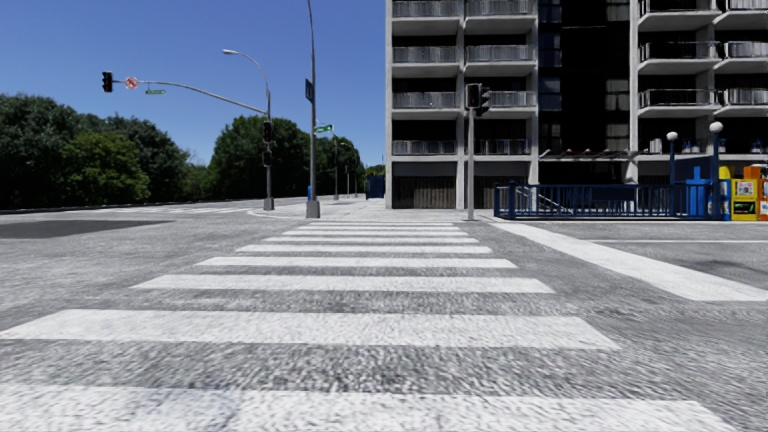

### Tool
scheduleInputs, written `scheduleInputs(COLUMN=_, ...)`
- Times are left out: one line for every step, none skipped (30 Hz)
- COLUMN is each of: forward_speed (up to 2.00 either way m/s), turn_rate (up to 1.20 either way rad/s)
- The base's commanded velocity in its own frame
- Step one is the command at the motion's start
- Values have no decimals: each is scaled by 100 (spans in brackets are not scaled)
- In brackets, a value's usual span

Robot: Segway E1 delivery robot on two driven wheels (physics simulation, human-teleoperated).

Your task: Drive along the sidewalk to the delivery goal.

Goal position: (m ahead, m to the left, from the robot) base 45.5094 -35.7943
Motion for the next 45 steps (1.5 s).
scheduleInputs(forward_speed=200, turn_rate=-23)
scheduleInputs(forward_speed=200, turn_rate=-23)
scheduleInputs(forward_speed=200, turn_rate=-23)
scheduleInputs(forward_speed=200, turn_rate=-24)
scheduleInputs(forward_speed=200, turn_rate=-24)
scheduleInputs(forward_speed=200, turn_rate=-25)
scheduleInputs(forward_speed=200, turn_rate=-25)
scheduleInputs(forward_speed=200, turn_rate=-25)
scheduleInputs(forward_speed=200, turn_rate=-25)
scheduleInputs(forward_speed=200, turn_rate=-25)
scheduleInputs(forward_speed=200, turn_rate=-13)
scheduleInputs(forward_speed=200, turn_rate=0)
scheduleInputs(forward_speed=200, turn_rate=0)
scheduleInputs(forward_speed=200, turn_rate=0)
scheduleInputs(forward_speed=200, turn_rate=0)
scheduleInputs(forward_speed=200, turn_rate=0)
scheduleInputs(forward_speed=200, turn_rate=0)
scheduleInputs(forward_speed=200, turn_rate=0)
scheduleInputs(forward_speed=200, turn_rate=0)
scheduleInputs(forward_speed=200, turn_rate=0)
scheduleInputs(forward_speed=200, turn_rate=0)
scheduleInputs(forward_speed=200, turn_rate=0)
scheduleInputs(forward_speed=200, turn_rate=0)
scheduleInputs(forward_speed=200, turn_rate=0)
scheduleInputs(forward_speed=200, turn_rate=0)
scheduleInputs(forward_speed=200, turn_rate=0)
scheduleInputs(forward_speed=200, turn_rate=0)
scheduleInputs(forward_speed=200, turn_rate=0)
scheduleInputs(forward_speed=200, turn_rate=0)
scheduleInputs(forward_speed=200, turn_rate=0)
scheduleInputs(forward_speed=200, turn_rate=0)
scheduleInputs(forward_speed=200, turn_rate=0)
scheduleInputs(forward_speed=200, turn_rate=0)
scheduleInputs(forward_speed=200, turn_rate=0)
scheduleInputs(forward_speed=200, turn_rate=0)
scheduleInputs(forward_speed=200, turn_rate=0)
scheduleInputs(forward_speed=200, turn_rate=0)
scheduleInputs(forward_speed=200, turn_rate=0)
scheduleInputs(forward_speed=200, turn_rate=0)
scheduleInputs(forward_speed=200, turn_rate=0)
scheduleInputs(forward_speed=200, turn_rate=0)
scheduleInputs(forward_speed=200, turn_rate=0)
scheduleInputs(forward_speed=200, turn_rate=0)
scheduleInputs(forward_speed=200, turn_rate=-7)
scheduleInputs(forward_speed=200, turn_rate=-11)
